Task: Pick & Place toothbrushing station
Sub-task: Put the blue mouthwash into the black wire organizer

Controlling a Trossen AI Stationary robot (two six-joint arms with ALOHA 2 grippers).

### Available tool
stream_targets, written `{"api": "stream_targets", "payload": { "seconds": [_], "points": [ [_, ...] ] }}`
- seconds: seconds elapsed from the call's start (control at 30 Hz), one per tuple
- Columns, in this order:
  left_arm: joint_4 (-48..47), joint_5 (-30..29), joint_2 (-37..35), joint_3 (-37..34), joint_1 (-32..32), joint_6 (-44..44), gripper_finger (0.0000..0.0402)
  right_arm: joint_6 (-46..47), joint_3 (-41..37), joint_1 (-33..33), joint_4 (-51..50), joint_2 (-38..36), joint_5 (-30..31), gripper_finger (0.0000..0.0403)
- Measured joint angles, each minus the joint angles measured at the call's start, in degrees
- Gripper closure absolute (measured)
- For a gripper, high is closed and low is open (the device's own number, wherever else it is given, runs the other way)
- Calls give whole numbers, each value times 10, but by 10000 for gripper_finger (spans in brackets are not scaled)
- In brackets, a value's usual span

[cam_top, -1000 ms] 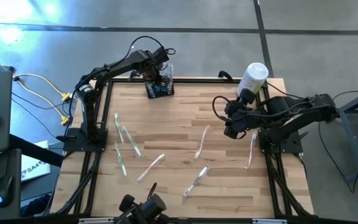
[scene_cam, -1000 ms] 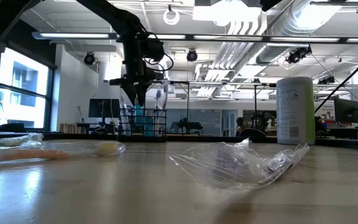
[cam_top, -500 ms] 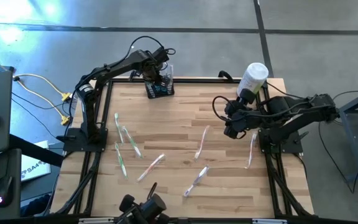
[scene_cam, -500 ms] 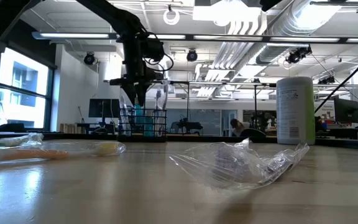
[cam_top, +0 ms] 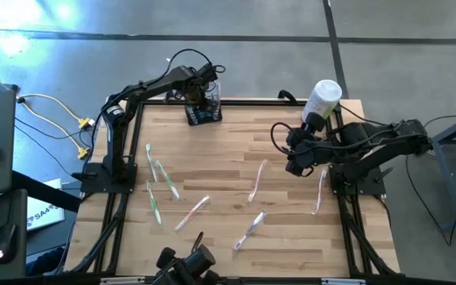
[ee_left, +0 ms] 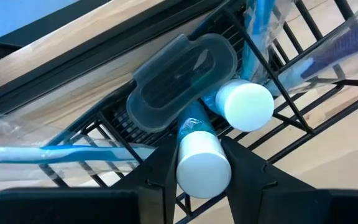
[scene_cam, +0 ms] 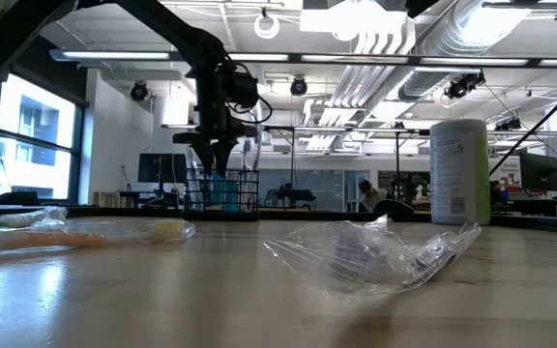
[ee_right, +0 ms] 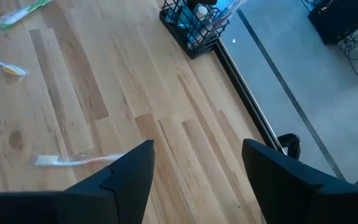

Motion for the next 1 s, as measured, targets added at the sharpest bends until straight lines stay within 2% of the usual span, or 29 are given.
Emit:
{"api": "stream_targets", "payload": {
  "seconds": [0.33,0.5,0.6,1.0],
  "points": [
    [-1,1,0,0,0,-3,309,0,0,0,-4,0,3,167],
    [0,2,0,0,0,-9,250,0,0,0,-3,0,3,167],
    [0,2,0,0,0,-9,237,0,0,0,-1,0,3,167],
    [-9,11,0,4,0,-8,256,0,0,-7,6,0,-1,167]
  ]
}}
